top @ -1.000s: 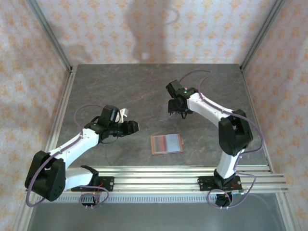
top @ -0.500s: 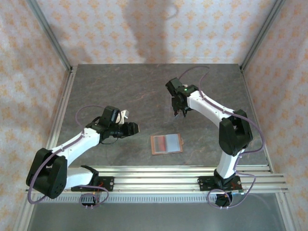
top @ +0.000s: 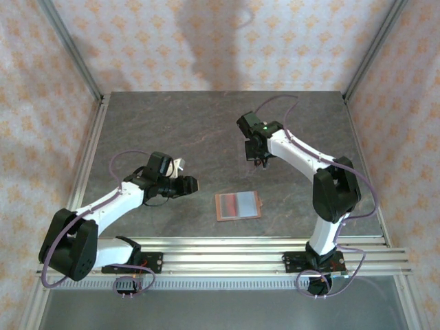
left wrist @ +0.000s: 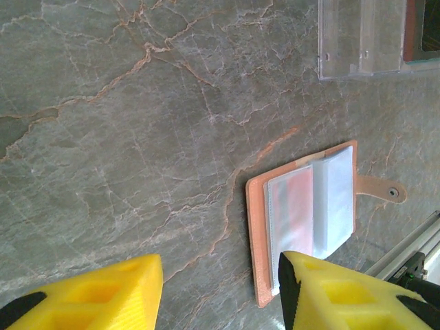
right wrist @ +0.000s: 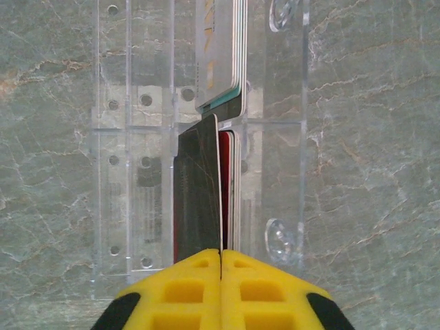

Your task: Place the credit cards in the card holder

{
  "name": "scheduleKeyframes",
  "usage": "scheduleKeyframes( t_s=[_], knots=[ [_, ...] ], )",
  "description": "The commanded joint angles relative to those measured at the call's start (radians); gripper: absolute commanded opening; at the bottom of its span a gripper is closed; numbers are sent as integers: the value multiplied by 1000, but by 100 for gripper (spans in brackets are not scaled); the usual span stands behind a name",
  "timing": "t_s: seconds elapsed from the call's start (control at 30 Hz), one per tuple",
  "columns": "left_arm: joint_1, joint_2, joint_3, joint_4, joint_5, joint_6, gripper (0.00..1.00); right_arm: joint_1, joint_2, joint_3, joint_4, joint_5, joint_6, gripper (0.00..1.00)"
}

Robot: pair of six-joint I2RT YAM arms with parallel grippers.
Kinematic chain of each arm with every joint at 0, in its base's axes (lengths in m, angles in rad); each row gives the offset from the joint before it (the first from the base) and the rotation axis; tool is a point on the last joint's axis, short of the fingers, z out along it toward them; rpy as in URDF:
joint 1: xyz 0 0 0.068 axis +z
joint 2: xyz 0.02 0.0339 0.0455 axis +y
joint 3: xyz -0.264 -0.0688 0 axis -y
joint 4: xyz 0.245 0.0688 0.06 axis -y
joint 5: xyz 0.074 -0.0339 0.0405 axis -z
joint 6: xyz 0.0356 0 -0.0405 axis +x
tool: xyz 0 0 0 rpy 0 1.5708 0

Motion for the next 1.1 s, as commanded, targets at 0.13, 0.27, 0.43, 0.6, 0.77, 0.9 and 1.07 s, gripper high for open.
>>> scheduleKeyframes(
  t_s=[0.13,0.27,0.43,0.6,0.77,0.9,1.07],
  knots=[
    [5,12,19,-20,21,23,49,0,-72,18,-45,-16,5,0],
    [5,-10,0,35,42,9,49,0,-129,12,-26,-94,22,0],
    [-7,-15,12,75,128,-29,48,0,-245,-47,30,-202,37,0],
    [-87,16,35,86,124,-19,48,0,-437,-226,112,-352,18,0],
    [-178,113,46,185,137,-56,45,0,-599,-490,272,-609,67,0],
    [-209,204,42,282,165,-113,40,-1,-626,-642,378,-819,66,0],
    [-219,257,45,319,166,-132,39,-19,-610,-737,437,-880,69,0]
  ],
)
